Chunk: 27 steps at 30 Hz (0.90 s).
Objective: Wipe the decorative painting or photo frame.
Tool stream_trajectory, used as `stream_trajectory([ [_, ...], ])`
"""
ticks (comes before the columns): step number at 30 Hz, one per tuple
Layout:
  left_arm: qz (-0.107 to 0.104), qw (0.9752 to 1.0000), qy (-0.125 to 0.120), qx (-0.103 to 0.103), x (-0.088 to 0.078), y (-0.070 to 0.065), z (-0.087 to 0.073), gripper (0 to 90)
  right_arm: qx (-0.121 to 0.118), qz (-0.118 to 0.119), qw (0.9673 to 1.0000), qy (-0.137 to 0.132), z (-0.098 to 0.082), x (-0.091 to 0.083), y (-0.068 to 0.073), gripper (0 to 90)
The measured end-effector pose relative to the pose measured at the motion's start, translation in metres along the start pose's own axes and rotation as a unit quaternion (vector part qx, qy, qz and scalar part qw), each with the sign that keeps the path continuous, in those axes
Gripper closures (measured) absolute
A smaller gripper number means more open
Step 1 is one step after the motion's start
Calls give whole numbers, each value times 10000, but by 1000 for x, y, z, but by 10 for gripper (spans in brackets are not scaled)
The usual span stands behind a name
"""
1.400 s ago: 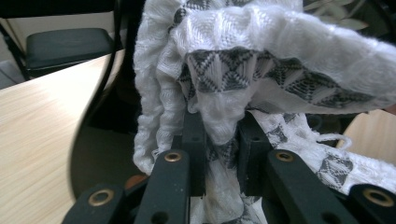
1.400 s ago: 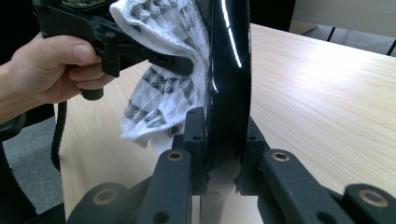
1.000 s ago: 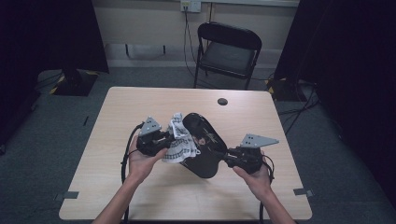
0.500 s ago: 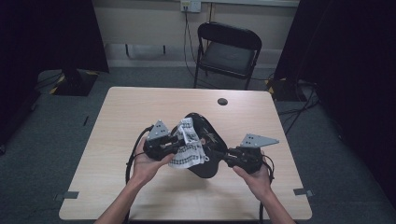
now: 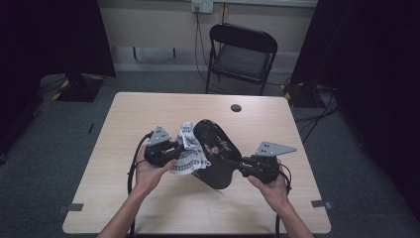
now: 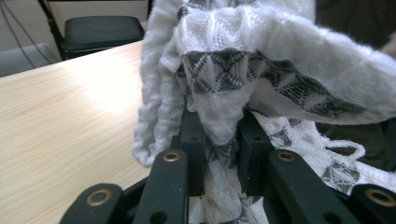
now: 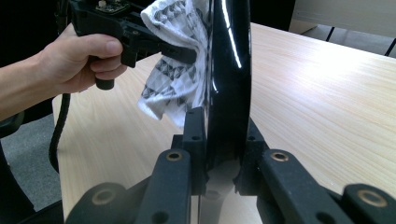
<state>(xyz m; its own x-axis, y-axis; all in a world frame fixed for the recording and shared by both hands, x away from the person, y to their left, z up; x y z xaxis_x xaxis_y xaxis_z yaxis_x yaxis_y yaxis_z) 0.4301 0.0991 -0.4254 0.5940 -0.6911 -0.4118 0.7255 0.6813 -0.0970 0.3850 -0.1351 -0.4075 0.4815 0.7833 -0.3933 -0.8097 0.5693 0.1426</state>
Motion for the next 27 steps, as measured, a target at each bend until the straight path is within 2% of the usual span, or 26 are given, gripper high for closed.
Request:
stream_trajectory([
  [5,-338,9990,101,272,8,-23,3,759,44,10,10000,-16,0,-1,-1,789],
  [8,-345,9987,127,358,11,-29,2,759,52,-10,10000,-23,0,-1,-2,789],
  [12,-214,9994,105,260,8,-19,1,760,21,-20,10000,-5,-1,-2,-2,788],
  [20,255,9995,135,-126,1,12,-8,758,24,-17,10000,-6,0,-2,-2,788],
  [24,215,9995,159,-144,2,10,-8,760,20,-12,10000,-10,-1,-2,-2,788],
  [27,28,9998,197,-15,6,-2,-7,760,25,-10,10000,-10,-1,-2,-2,788],
])
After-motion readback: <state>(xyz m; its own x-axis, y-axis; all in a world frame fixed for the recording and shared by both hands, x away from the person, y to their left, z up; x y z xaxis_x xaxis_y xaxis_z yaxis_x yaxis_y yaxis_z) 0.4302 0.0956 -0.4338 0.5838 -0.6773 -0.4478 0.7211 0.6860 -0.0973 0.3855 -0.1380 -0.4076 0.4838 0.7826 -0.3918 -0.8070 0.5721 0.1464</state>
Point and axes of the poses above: each handheld gripper's, and its own axes: x roughly forward along the jaws, z roughly out of its top, y roughly to its left, the point moved 6 cm from there along x, roughly forward along the jaws, and after that the axes turned 2 degrees about -z, right-handed, at the moved point
